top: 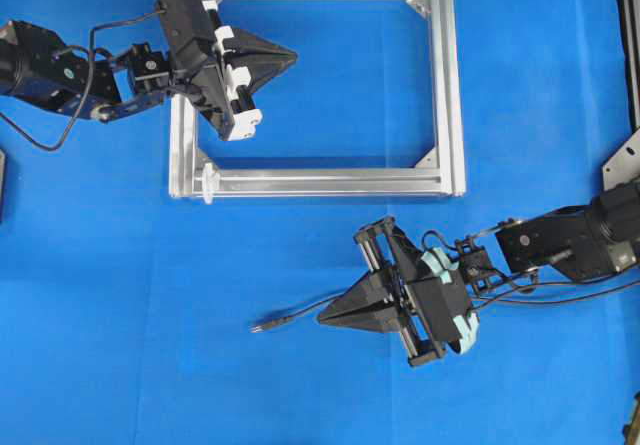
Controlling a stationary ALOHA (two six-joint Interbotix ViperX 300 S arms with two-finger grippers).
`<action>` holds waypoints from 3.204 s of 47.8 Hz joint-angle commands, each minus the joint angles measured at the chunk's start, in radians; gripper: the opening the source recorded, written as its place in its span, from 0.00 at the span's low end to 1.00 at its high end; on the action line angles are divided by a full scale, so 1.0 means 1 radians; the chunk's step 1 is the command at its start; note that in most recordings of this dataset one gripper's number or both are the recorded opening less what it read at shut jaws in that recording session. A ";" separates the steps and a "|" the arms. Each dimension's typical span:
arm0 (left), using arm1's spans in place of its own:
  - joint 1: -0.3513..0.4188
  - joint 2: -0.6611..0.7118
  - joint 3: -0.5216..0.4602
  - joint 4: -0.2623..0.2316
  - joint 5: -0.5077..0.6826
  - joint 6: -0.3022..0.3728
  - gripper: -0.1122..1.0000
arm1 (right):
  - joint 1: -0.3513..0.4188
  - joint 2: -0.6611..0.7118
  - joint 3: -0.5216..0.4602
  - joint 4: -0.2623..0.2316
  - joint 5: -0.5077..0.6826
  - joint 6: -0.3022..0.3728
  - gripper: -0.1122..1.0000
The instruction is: Insert the wire through the string loop located on the left side.
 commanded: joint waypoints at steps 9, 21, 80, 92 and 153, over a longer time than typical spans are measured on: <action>-0.008 -0.044 -0.006 0.018 0.037 -0.005 0.10 | 0.000 -0.060 -0.026 0.000 0.071 0.017 0.08; -0.008 -0.044 -0.005 0.018 0.040 -0.005 0.10 | -0.005 -0.060 -0.032 0.003 0.089 0.037 0.08; -0.008 -0.046 -0.003 0.018 0.044 -0.008 0.10 | -0.011 0.199 -0.133 0.080 0.014 0.143 0.91; -0.008 -0.046 -0.003 0.018 0.048 -0.008 0.10 | -0.011 0.199 -0.137 0.080 0.018 0.143 0.84; -0.008 -0.049 0.002 0.018 0.046 -0.008 0.10 | -0.015 -0.109 -0.112 0.067 0.321 0.121 0.10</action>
